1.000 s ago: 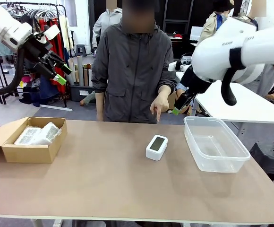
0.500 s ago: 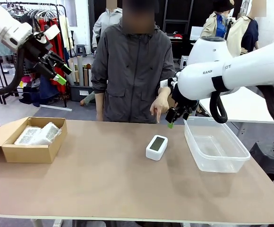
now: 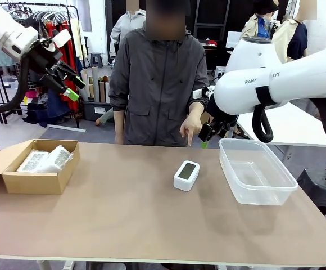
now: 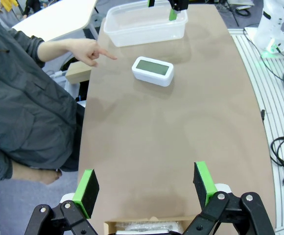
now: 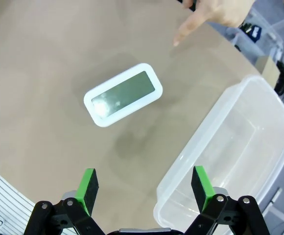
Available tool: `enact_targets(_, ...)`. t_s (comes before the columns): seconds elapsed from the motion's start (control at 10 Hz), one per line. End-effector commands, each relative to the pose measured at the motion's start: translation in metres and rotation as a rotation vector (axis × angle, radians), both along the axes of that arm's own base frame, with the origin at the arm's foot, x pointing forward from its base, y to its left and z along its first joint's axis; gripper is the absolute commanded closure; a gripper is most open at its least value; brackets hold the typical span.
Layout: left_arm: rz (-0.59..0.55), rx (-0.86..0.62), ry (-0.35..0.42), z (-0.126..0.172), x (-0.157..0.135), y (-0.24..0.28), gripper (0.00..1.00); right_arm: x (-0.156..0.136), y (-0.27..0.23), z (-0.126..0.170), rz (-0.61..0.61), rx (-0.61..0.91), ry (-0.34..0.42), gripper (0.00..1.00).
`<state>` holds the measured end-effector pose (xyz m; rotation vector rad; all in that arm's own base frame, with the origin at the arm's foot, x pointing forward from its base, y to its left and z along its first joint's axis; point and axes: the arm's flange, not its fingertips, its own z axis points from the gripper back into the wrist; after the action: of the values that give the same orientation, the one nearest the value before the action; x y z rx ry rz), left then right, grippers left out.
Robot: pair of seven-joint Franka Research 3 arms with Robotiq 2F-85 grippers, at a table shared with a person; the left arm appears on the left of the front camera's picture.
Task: Separate and place wrapped and unwrapped clocks.
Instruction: Pick up the Digital clock indicated by the person.
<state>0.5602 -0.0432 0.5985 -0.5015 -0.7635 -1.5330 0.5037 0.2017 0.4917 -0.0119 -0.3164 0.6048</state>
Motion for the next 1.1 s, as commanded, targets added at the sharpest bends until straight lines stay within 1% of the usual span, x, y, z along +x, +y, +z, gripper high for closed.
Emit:
enact_targets(0.0, -0.005, 0.0, 0.002, 0.001, -0.001, 0.0, 0.0, 0.0, 0.0, 0.0, 0.0, 0.0, 0.0, 0.0)
enact_targets(0.1, -0.005, 0.0, 0.002, 0.001, -0.001, 0.0, 0.0, 0.0, 0.012, -0.009, -0.086, -0.016, 0.058, 0.0)
enact_targets(0.2, -0.005, 0.0, 0.002, 0.001, -0.001, 0.0, 0.0, -0.001, 0.025, -0.014, -0.153, -0.043, 0.153, 0.0)
enact_targets(0.3, -0.005, 0.0, 0.002, 0.001, -0.001, 0.0, 0.0, -0.006, 0.04, -0.02, -0.231, -0.092, 0.173, 0.0)
enact_targets(0.4, -0.005, 0.0, 0.002, 0.001, -0.001, 0.0, 0.0, -0.012, 0.051, -0.024, -0.262, -0.1, 0.189, 0.0)
enact_targets(0.5, -0.005, 0.0, 0.002, 0.001, -0.001, 0.0, 0.0, -0.018, 0.064, -0.03, -0.249, -0.128, 0.245, 0.0)
enact_targets(0.6, -0.005, 0.0, 0.002, 0.001, -0.001, 0.0, 0.0, -0.025, 0.077, -0.039, -0.273, -0.119, 0.224, 0.0)
enact_targets(0.7, -0.005, 0.0, 0.002, 0.001, -0.001, 0.0, 0.0, -0.027, 0.088, -0.047, -0.358, -0.148, 0.197, 0.0)
enact_targets(0.8, -0.005, 0.0, 0.002, 0.001, -0.001, 0.0, 0.0, -0.028, 0.099, -0.056, -0.451, -0.132, 0.219, 0.0)
enact_targets(0.9, -0.005, 0.0, 0.002, 0.001, -0.001, 0.0, 0.0, -0.026, 0.106, -0.064, -0.555, -0.05, 0.218, 0.0)
enact_targets(1.0, -0.005, 0.0, 0.002, 0.001, -0.001, 0.0, 0.0, -0.017, 0.105, -0.069, -0.675, 0.023, 0.202, 0.0)
